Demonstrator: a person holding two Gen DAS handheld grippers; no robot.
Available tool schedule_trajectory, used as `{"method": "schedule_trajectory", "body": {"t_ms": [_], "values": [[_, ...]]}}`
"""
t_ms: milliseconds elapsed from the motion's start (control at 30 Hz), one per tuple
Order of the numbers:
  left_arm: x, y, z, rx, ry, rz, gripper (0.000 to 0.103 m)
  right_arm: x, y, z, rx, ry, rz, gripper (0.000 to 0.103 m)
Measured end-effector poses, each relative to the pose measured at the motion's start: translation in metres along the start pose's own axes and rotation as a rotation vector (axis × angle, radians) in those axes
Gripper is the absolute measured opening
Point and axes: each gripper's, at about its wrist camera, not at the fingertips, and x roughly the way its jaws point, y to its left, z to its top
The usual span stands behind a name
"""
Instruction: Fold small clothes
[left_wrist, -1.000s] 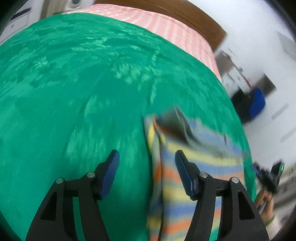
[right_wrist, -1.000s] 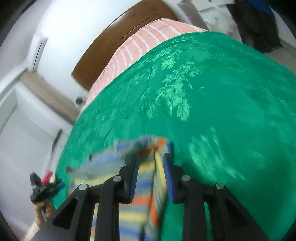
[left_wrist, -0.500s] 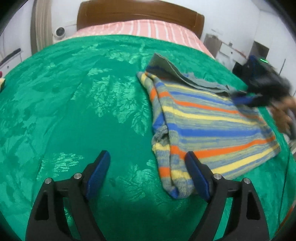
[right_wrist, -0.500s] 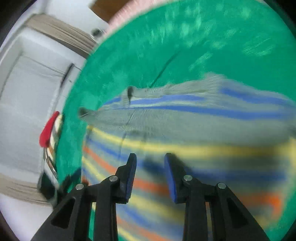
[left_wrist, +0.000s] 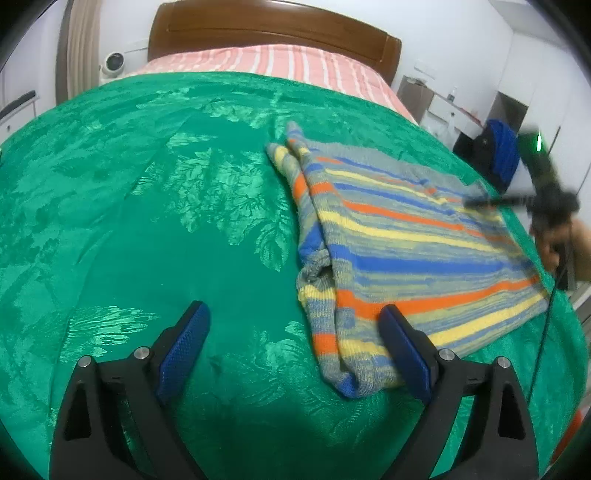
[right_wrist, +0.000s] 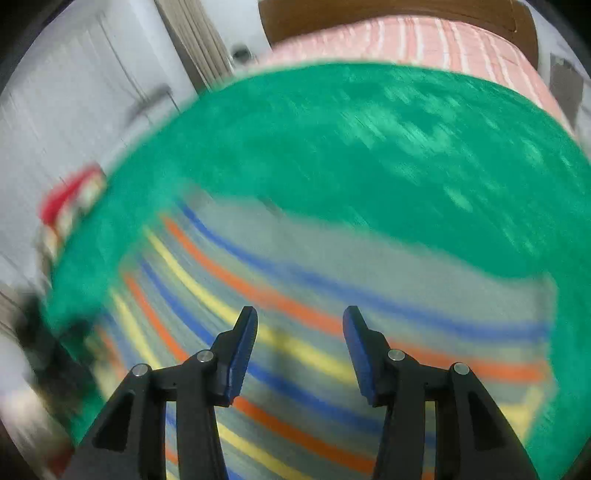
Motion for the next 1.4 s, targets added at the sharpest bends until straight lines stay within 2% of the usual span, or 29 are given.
{"method": "schedule_trajectory", "body": {"t_ms": [33,67,100,167,200,267,333,400,433,500,533,567,600,633,733,800,900,967,1100,1133,1200,1267,1333,1367,1400], "values": [[0.0,0.0,0.0,0.001,0.001,0.002,0.093,0.003,-0.018,-0.012,0.03,0.027,-0.067,0.045],[0.0,0.0,0.0,0.003,0.001,0.004,0.093,-0.006,-0.047,-0.027,0.113,0.002,-0.12,0.037],[0.001,0.0,-0.001,0.004,0.001,0.004,0.093,-0.018,-0.065,-0.037,0.18,-0.044,-0.136,0.035],[0.001,0.0,-0.001,0.003,0.001,0.003,0.093,-0.056,-0.088,-0.061,0.307,-0.148,-0.241,0.043],[0.001,0.0,-0.001,0.002,0.0,0.003,0.094,-0.073,-0.087,-0.075,0.324,-0.188,-0.245,0.043],[0.001,0.0,-0.001,0.002,0.0,-0.001,0.094,-0.096,-0.069,-0.097,0.296,-0.223,-0.155,0.046],[0.001,0.0,-0.001,0.002,0.001,-0.003,0.094,-0.108,-0.035,-0.123,0.221,-0.207,-0.056,0.046],[0.001,0.0,-0.001,0.002,0.001,-0.003,0.095,-0.103,-0.008,-0.142,0.144,-0.16,-0.008,0.046],[0.001,-0.001,-0.001,0.002,0.001,-0.002,0.095,-0.098,0.0,-0.152,0.115,-0.131,-0.016,0.046],[0.001,0.0,0.0,0.003,0.002,-0.001,0.095,-0.083,0.004,-0.18,0.098,-0.042,-0.103,0.045],[0.001,-0.001,0.0,0.004,0.003,0.001,0.095,-0.081,0.0,-0.192,0.115,-0.037,-0.124,0.043],[0.002,-0.001,0.0,0.005,0.004,0.002,0.095,-0.09,-0.004,-0.204,0.137,-0.083,-0.158,0.049],[0.002,-0.001,0.0,0.006,0.004,0.003,0.095,-0.092,-0.008,-0.21,0.155,-0.074,-0.222,0.057],[0.003,-0.001,0.0,0.006,0.005,0.003,0.095,-0.098,-0.012,-0.22,0.176,-0.073,-0.262,0.061],[0.003,-0.001,0.0,0.004,0.005,-0.001,0.095,-0.119,-0.018,-0.245,0.219,-0.106,-0.274,0.061],[0.003,-0.001,0.0,0.004,0.005,0.0,0.095,-0.127,-0.023,-0.245,0.236,-0.121,-0.275,0.061],[0.003,-0.001,0.0,0.006,0.006,0.005,0.095,-0.158,-0.02,-0.254,0.269,-0.23,-0.267,0.065],[0.003,-0.001,0.0,0.007,0.006,0.006,0.095,-0.166,-0.026,-0.256,0.272,-0.283,-0.285,0.071],[0.003,-0.004,0.0,0.015,0.009,0.02,0.095,-0.145,-0.042,-0.265,0.32,-0.258,-0.323,0.072],[0.003,-0.006,0.0,0.023,0.011,0.032,0.096,-0.137,-0.05,-0.271,0.34,-0.242,-0.301,0.072],[0.002,-0.011,0.0,0.041,0.016,0.061,0.099,-0.136,-0.057,-0.28,0.347,-0.299,-0.247,0.077],[-0.001,-0.016,0.0,0.058,0.028,0.116,0.1,-0.135,-0.06,-0.28,0.348,-0.316,-0.199,0.082],[-0.01,-0.022,0.002,0.067,0.047,0.177,0.1,-0.136,-0.062,-0.282,0.35,-0.328,-0.183,0.082],[-0.023,-0.029,0.004,0.077,0.037,0.191,0.098,-0.136,-0.062,-0.282,0.351,-0.335,-0.177,0.082],[-0.035,-0.038,0.004,0.094,0.014,0.174,0.098,-0.137,-0.063,-0.284,0.355,-0.348,-0.167,0.082]]}}
